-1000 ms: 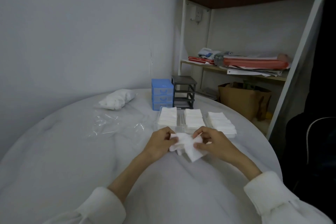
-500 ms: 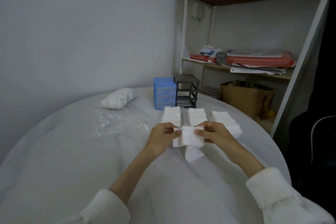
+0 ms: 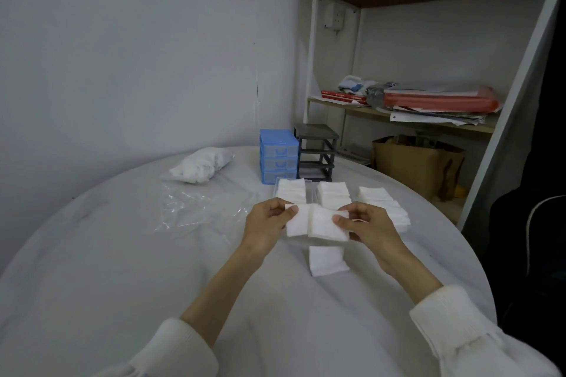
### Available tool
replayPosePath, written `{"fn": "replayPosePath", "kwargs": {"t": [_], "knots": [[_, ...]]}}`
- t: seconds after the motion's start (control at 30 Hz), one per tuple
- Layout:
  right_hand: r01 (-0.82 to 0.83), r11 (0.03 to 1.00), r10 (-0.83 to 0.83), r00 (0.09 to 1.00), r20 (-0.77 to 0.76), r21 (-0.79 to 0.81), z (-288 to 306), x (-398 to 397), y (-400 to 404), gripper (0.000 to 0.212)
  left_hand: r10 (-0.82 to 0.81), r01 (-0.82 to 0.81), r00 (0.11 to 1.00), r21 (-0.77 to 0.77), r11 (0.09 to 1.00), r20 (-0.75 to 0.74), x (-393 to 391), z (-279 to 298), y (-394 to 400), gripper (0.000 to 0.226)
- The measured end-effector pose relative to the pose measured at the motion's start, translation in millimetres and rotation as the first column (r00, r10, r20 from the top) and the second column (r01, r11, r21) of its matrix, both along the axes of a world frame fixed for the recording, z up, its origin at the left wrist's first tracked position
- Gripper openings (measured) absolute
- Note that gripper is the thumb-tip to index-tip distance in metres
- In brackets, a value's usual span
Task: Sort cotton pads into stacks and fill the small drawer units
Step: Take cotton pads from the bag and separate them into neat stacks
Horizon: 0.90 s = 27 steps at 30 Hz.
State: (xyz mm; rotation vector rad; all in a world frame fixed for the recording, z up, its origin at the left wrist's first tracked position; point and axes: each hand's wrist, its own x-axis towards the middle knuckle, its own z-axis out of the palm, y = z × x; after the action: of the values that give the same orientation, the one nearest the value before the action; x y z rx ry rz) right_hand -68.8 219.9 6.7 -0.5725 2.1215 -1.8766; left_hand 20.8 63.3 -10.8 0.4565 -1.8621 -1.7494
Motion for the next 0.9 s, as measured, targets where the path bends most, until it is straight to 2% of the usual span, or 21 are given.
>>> {"fn": "replayPosePath", "kwargs": {"t": [0.13, 0.3, 0.4, 0.5, 0.63, 0.77, 0.9], "knots": [[-0.020, 0.994, 0.020, 1.000, 0.007, -0.107, 2.7, -1.5, 2.3, 0.009, 0.038, -0.038, 0.999, 0.090, 0.995, -0.001, 1.5, 1.8, -2.1, 0.011], [0.009, 0.991, -0.008, 1.000, 0.006, -0.137, 7.4, -5.4, -1.1, 0.020, 0.074, -0.074, 0.997, 0.059, 0.995, 0.010, 3.4, 5.8, -4.5, 0.014], [0.003, 0.987, 0.001, 1.000, 0.027, -0.162, 8.5, -9.5, -8.3, 0.021, 0.156, -0.157, 0.988, -0.011, 0.988, -0.013, 4.8, 9.0, -8.5, 0.015], [0.061, 0.993, -0.065, 0.997, -0.040, -0.102, 8.1, -14.5, -17.1, 0.022, 0.238, -0.230, 0.971, -0.180, 0.956, 0.019, 5.7, 9.6, -9.6, 0.012], [0.107, 0.986, -0.117, 0.991, -0.069, -0.129, 13.6, -19.8, -29.9, 0.018, 0.196, -0.141, 0.973, -0.354, 0.924, 0.123, 6.3, 6.8, -10.4, 0.014], [0.079, 0.991, -0.082, 0.996, -0.020, -0.110, 20.8, -26.6, -47.6, 0.017, 0.156, -0.065, 0.969, -0.411, 0.909, 0.190, 5.0, 0.6, -12.0, 0.022], [0.059, 0.998, -0.059, 0.994, -0.089, -0.008, 20.3, -30.9, -70.5, 0.022, 0.186, -0.061, 0.956, -0.468, 0.881, 0.225, 2.4, -8.2, -14.9, 0.024]]}}
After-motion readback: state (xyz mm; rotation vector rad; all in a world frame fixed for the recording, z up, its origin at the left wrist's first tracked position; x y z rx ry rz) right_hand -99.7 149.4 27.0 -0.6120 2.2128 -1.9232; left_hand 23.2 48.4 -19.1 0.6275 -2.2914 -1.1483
